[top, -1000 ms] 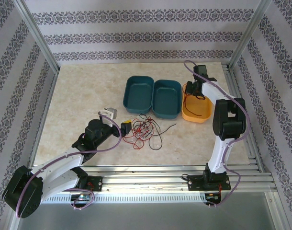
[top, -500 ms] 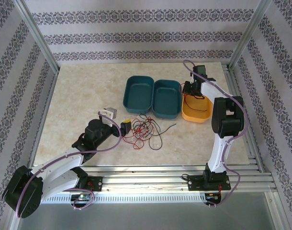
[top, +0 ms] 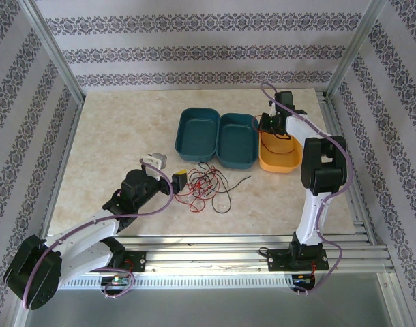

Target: Untangle the cables

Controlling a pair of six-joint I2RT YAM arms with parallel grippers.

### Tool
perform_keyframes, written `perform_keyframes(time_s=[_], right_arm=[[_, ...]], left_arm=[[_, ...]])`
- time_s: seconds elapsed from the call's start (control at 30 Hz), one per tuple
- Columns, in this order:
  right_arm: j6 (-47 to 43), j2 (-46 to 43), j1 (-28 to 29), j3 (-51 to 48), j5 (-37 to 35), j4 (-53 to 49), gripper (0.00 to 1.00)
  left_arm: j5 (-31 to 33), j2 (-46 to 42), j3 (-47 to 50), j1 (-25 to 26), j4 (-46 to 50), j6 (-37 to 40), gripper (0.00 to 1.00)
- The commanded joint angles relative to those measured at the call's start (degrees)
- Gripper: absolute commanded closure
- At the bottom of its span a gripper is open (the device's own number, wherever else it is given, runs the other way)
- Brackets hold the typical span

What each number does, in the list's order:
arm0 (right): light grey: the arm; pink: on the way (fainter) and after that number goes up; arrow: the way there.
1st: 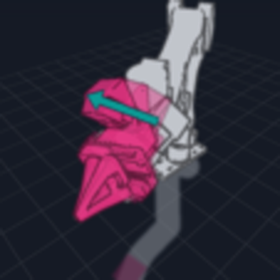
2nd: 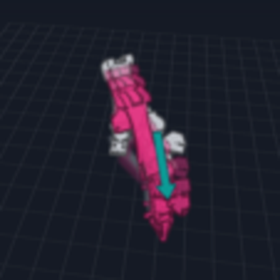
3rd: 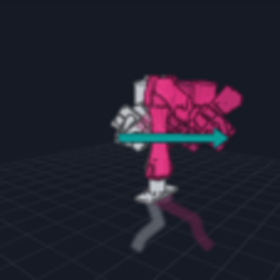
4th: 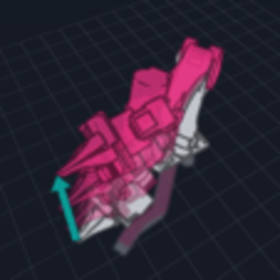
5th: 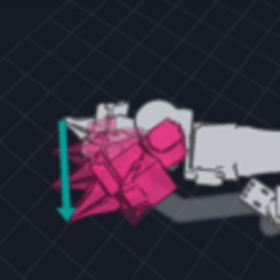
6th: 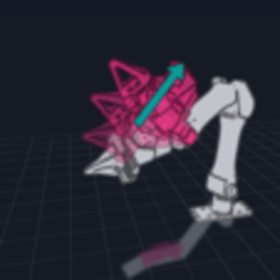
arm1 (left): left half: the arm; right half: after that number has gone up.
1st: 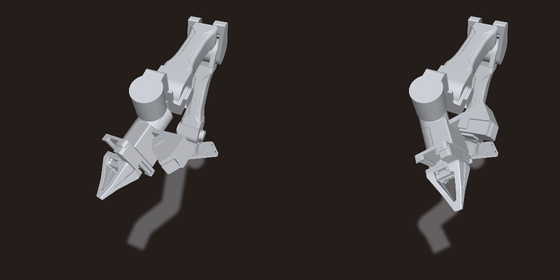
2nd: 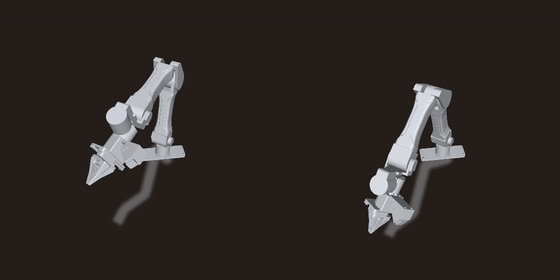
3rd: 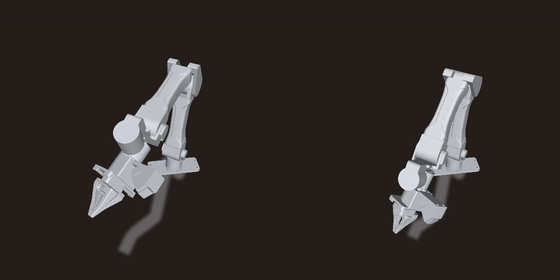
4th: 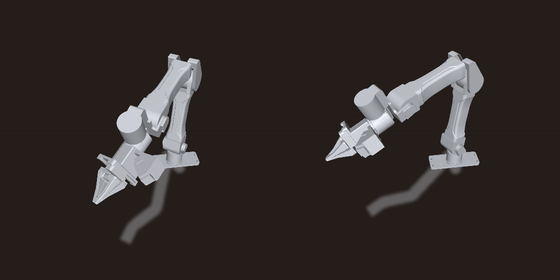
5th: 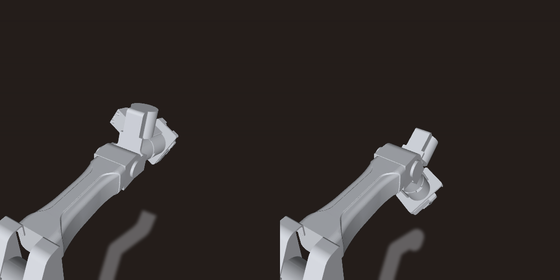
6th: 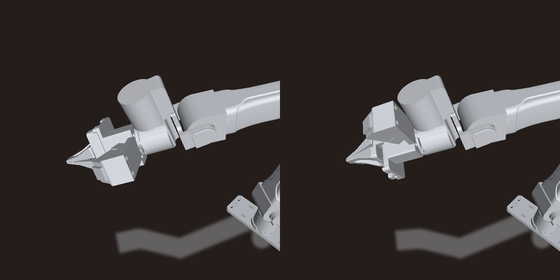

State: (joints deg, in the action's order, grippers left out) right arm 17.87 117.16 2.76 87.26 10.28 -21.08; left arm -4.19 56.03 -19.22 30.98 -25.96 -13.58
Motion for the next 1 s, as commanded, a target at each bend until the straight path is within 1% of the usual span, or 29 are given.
perform_keyframes(time_s=[0.0, 0.13, 0.27, 0.37, 0.5, 0.53, 0.63, 0.77, 0.87, 0.97], right_arm=[[1.41, -2.43, -0.17, -0.2, -5.42, -2.71, 1.0], [3.28, -7.56, -1.0, -5.15, -10.17, -3.66, 1.0], [3.39, -11.89, -1.33, -8.9, -13.35, -6.19, 1.0], [3.18, -13.8, -1.36, -10.94, -15.17, -8.28, 1.0], [2.87, -15.02, -1.51, -13.53, -16.36, -9.48, 1.0], [2.72, -15.12, -1.53, -13.98, -16.28, -9.59, 0.97], [2.61, -15.97, -1.62, -15.08, -15.48, -9.94, 0.85], [2.46, -18.29, -1.53, -16.28, -14.62, -10.42, 0.68], [1.88, -20.28, -1.62, -16.42, -14.19, -11.28, 0.62], [1.23, -22.36, -1.6, -16.51, -13.77, -12.51, 0.57]], left_arm=[[0.67, 0.15, 0.59, -0.67, -0.27, -0.3, 0.01], [0.39, -0.04, -0.06, -0.67, 1.28, -0.13, 0.01], [0.6, 0.19, -2.47, -0.7, 6.23, 0.08, 0.01], [0.28, 0.67, -4.32, -0.7, 9.57, 0.13, 0.01], [-0.12, 1.41, -5.34, -0.74, 11.24, -0.9, 0.01], [0.0, 1.66, -5.31, -0.72, 11.45, -1.02, 0.01], [0.64, 1.98, -5.46, -0.73, 11.99, -1.73, 0.01], [4.58, 2.74, -7.46, -0.75, 17.24, -3.29, 0.01], [7.09, 3.16, -8.63, -0.66, 20.85, -4.57, 0.01], [7.54, 3.21, -8.85, -0.72, 22.12, -5.86, 0.01]])
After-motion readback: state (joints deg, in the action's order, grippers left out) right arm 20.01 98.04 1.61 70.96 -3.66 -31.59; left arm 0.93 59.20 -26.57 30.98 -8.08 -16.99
